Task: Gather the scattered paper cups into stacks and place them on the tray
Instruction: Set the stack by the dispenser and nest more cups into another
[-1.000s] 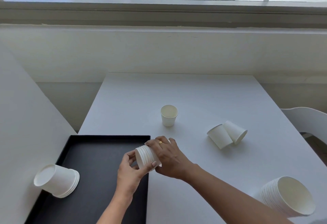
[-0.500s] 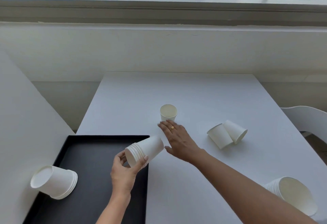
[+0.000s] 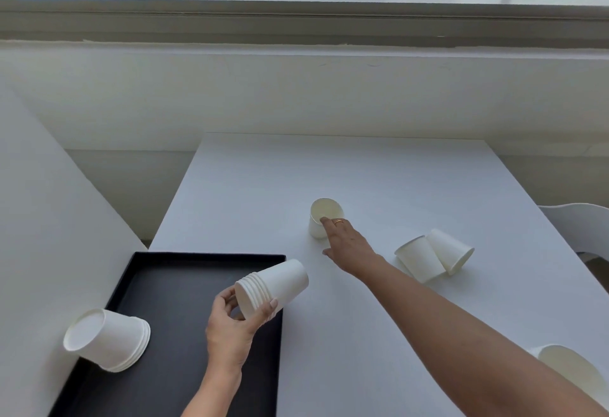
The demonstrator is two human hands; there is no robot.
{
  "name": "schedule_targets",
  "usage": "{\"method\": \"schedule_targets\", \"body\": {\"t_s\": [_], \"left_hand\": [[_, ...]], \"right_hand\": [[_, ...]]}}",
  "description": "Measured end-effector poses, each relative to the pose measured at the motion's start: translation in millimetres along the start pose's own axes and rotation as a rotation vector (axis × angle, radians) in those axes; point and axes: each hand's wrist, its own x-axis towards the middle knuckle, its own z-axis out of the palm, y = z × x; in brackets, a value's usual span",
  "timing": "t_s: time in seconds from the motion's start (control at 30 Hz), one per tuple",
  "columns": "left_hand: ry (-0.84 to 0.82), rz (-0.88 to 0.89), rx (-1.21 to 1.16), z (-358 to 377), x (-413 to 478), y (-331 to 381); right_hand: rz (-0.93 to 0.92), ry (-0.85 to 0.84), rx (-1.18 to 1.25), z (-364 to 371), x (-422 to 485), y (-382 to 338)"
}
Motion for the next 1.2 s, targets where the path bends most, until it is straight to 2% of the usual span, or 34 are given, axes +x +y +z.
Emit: {"method": "schedule_targets", "body": {"t_s": [0.37, 0.7, 0.8, 1.0, 1.07, 1.2], "left_hand": [[0.003, 0.01, -0.006, 1.3, -4.7, 4.2], [-0.012, 0.013, -0.021, 8.6, -7.6, 9.4], [-0.016, 0.016, -0.043, 11.2, -10.6, 10.5], [-0.023, 0.023, -0.062, 11.9, -22.3, 13.3], [-0.027, 0.023, -0.067, 11.0, -24.9, 13.6], [-0.023, 0.034, -0.068, 7.5, -31.9, 15.0]], "right_hand": [[0.045, 0.177, 0.147, 17.5, -6.0, 7.1], [-0.262, 0.359, 0.112, 24.9, -63.4, 11.6], [-0.299, 0.425, 0.129, 34.1, -74.8, 19.8], [-0.363, 0.446, 0.165, 40.2, -96.3, 28.4], [-0.303, 0.428, 0.177, 40.7, -101.4, 26.3], [-0.026, 0.26, 0.381, 43.2, -109.4, 13.9]]}}
